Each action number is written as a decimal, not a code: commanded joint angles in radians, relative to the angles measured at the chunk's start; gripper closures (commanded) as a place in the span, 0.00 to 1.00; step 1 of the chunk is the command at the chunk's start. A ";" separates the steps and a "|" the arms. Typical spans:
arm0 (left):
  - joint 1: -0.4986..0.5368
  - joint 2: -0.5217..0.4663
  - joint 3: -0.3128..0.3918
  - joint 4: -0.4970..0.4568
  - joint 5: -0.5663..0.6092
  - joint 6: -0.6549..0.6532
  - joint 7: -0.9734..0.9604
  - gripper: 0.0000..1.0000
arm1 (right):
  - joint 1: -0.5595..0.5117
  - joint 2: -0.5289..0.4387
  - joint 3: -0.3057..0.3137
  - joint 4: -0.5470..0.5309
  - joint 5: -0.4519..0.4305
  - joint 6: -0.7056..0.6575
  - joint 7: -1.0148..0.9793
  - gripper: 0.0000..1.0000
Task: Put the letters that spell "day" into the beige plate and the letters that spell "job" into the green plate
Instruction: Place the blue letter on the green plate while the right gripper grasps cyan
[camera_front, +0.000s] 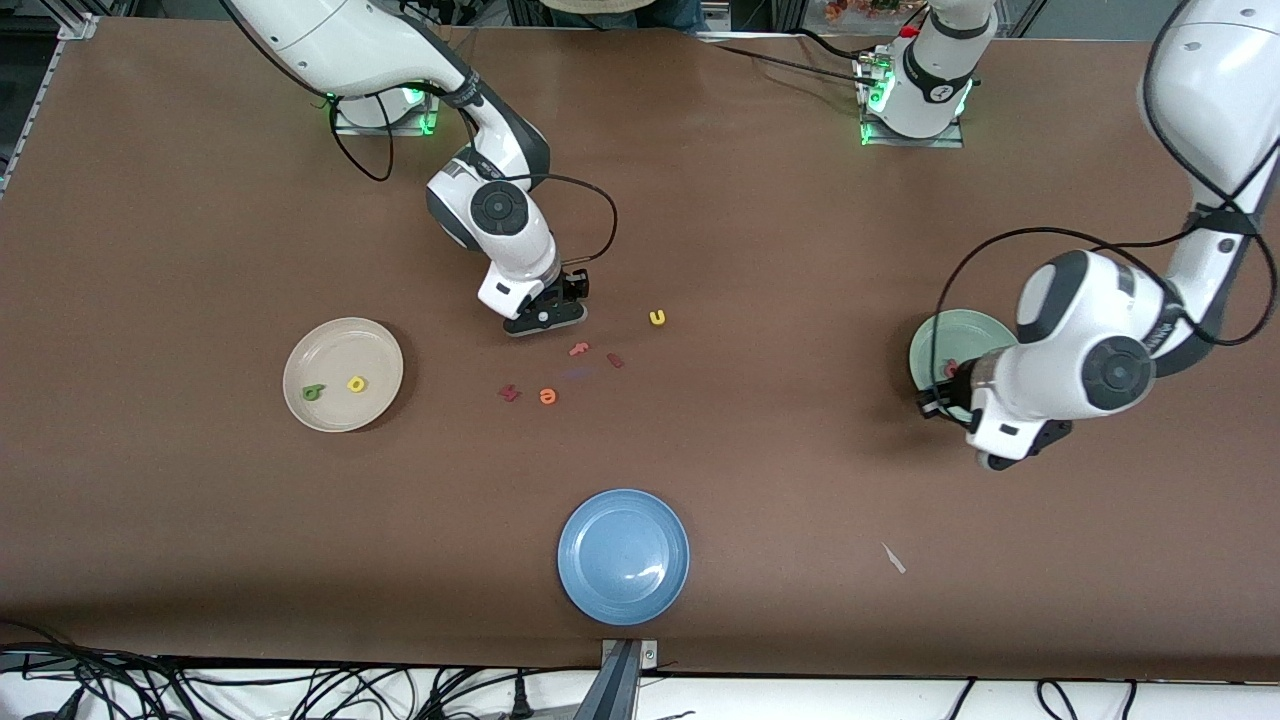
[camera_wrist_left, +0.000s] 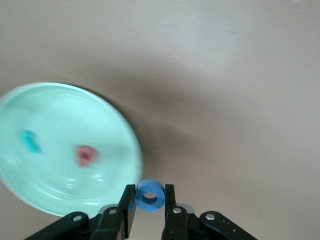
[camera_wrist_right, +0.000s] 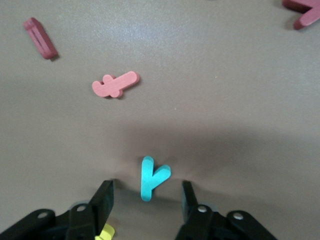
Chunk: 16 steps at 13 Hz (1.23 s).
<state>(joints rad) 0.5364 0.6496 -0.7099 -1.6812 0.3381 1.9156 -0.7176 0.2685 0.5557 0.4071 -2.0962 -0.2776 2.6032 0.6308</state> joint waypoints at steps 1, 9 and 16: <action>0.022 0.025 0.041 -0.025 0.053 -0.029 0.127 1.00 | 0.005 -0.003 -0.005 -0.027 -0.025 0.041 0.020 0.42; 0.031 0.058 0.119 -0.063 0.105 -0.038 0.188 0.38 | 0.003 -0.003 -0.010 -0.028 -0.043 0.041 0.015 0.88; -0.013 0.038 0.023 0.325 0.047 -0.366 0.348 0.01 | -0.038 -0.110 -0.042 -0.024 -0.041 -0.101 -0.162 1.00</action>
<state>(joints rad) 0.5438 0.6880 -0.6586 -1.4437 0.4087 1.6180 -0.4065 0.2640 0.5242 0.3725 -2.1050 -0.3095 2.5817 0.5589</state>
